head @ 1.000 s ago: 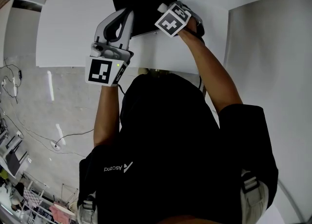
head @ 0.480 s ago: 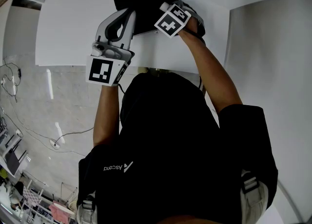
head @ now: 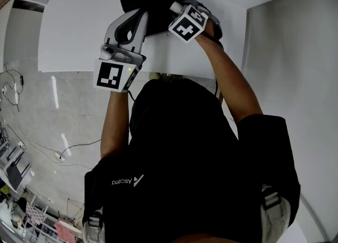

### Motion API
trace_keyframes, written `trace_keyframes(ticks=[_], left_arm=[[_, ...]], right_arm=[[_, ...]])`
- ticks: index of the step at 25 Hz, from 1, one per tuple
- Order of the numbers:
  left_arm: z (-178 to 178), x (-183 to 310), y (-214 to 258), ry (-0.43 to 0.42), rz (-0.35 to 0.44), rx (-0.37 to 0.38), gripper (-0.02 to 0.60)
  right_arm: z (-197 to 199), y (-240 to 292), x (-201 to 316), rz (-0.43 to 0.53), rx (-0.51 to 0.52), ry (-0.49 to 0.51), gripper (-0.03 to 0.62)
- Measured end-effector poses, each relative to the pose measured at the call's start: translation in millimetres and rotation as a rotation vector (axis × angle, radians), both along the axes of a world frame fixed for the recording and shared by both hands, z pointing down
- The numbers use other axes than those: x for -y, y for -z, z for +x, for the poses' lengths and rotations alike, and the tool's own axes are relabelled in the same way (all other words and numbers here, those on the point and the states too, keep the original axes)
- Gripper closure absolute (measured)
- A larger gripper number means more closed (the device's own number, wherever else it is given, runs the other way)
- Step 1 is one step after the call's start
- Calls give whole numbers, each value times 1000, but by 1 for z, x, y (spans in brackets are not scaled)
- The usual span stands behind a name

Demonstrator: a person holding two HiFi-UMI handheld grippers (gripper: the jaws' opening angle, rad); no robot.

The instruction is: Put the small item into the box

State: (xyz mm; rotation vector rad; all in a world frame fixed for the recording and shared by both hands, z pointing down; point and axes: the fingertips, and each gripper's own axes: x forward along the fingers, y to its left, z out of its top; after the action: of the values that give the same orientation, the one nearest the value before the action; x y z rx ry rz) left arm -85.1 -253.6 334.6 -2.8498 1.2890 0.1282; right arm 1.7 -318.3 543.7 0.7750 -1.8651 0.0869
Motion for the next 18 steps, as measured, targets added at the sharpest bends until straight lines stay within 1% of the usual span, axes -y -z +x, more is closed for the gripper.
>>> trace_keyframes(ticks=[4,8,11,13,16,18], left_arm=[[1,0,-1,-7,-1,3,574],[3,1,-1,-12,-1,8,574],[4,2,0,-13,-1,-3,574],[4,2,-3,-12,-7,14,573],[5,3,-1,-11,-2,12,574],[6,3,2,-9,-3,9,573]], right_arm=[[-6,10,-4,16,47,6,387],[-14,34,-8,45,161,0,387],[-26,59,-14,77,309,15,391],[-34,82,-18,106,426,19,399],[-40,118,-23,180,579,14,446],[-41,141,-26,237,677,14,493]])
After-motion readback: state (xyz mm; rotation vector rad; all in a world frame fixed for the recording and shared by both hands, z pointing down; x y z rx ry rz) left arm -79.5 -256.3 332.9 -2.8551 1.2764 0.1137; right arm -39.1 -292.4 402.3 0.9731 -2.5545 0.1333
